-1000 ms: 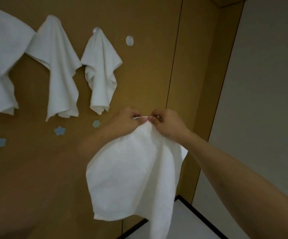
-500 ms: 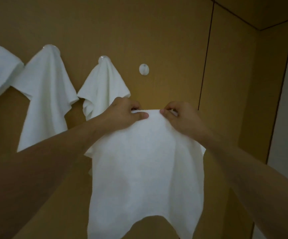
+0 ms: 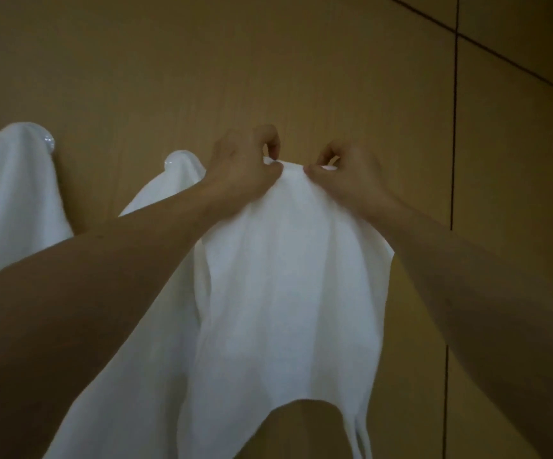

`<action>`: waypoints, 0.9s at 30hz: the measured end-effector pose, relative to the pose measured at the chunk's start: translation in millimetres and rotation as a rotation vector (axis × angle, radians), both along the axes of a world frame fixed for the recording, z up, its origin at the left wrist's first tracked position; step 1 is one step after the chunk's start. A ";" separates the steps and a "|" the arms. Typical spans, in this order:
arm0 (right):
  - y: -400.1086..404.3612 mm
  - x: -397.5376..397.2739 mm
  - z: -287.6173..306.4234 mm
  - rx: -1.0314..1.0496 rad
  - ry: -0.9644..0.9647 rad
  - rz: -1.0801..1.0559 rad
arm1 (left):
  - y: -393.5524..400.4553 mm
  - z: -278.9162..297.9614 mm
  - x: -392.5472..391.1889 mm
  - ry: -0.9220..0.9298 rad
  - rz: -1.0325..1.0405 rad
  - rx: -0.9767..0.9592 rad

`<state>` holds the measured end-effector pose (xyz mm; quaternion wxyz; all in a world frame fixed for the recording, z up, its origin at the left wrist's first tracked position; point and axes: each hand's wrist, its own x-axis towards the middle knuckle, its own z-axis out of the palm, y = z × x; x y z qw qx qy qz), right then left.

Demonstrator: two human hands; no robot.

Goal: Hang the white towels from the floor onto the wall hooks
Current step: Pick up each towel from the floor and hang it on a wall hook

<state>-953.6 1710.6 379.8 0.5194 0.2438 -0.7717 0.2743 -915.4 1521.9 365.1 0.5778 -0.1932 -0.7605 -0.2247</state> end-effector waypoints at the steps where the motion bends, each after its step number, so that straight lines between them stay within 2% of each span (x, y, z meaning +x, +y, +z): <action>1: -0.9 -10.9 5.9 -0.009 -0.005 0.009 | 1.7 4.5 -8.6 -0.005 0.023 0.015; 3: -2.3 -31.3 12.3 -0.038 -0.022 0.050 | 6.2 10.5 -23.9 -0.011 0.066 0.033; 7: 0.4 -63.8 3.8 -0.133 -0.008 0.307 | 15.1 8.8 -45.0 0.004 0.160 0.024; 9: 3.0 -74.1 -6.1 -0.128 0.036 0.370 | 18.7 4.2 -51.1 0.023 0.181 0.020; 16: 1.6 -75.3 -44.7 0.034 0.144 0.302 | 38.1 -24.7 -49.2 -0.035 0.131 0.078; 23: 1.3 -58.2 -88.3 0.007 0.020 0.423 | 60.9 -57.4 -40.4 -0.123 0.013 0.180; 27: -3.7 -52.0 -120.6 0.043 -0.069 0.393 | 73.3 -91.7 -33.0 -0.148 0.002 0.250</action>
